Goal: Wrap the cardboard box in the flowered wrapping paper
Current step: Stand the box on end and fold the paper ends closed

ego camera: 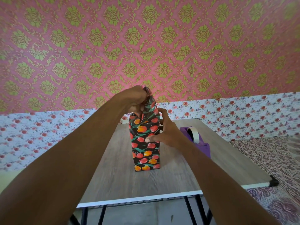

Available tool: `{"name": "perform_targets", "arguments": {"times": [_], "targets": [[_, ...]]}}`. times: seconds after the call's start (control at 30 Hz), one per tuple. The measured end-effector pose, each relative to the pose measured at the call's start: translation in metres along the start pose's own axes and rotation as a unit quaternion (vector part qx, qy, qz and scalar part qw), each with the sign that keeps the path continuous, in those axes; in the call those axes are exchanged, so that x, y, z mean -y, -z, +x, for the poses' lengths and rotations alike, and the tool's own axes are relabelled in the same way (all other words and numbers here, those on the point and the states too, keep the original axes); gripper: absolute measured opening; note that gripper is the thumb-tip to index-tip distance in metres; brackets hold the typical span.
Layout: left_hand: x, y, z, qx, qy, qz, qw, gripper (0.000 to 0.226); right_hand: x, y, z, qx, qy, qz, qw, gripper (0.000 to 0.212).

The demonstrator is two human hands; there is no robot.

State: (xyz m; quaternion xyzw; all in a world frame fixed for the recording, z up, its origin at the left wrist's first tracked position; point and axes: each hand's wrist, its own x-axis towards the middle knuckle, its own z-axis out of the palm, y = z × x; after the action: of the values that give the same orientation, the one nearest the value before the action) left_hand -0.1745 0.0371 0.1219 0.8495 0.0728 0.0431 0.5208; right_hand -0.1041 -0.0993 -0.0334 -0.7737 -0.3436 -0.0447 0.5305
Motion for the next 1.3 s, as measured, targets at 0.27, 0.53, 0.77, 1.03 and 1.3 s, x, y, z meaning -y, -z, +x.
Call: {"name": "perform_targets", "arguments": {"times": [0.27,0.53,0.77,1.03,1.3], "targets": [[0.004,0.004,-0.004,0.002,-0.018,-0.007,1.0,0.022,-0.002,-0.001,0.0,-0.002,0.007,0.007,1.0,0.107],[0.013,0.009,-0.006,-0.037,-0.037,0.038,0.998,0.029,-0.004,-0.002,0.001,-0.004,0.013,0.001,1.0,0.106],[0.012,0.006,-0.005,-0.002,-0.035,0.024,0.999,0.021,-0.002,-0.002,0.0,-0.003,0.003,0.0,1.0,0.109],[0.015,0.003,-0.005,0.036,-0.007,-0.154,0.987,0.036,0.0,-0.001,-0.004,0.001,0.044,-0.002,0.999,0.118],[0.037,0.016,-0.015,0.053,-0.106,-0.069,0.991,0.064,-0.002,-0.004,-0.005,-0.001,0.036,-0.018,0.999,0.118]]}}
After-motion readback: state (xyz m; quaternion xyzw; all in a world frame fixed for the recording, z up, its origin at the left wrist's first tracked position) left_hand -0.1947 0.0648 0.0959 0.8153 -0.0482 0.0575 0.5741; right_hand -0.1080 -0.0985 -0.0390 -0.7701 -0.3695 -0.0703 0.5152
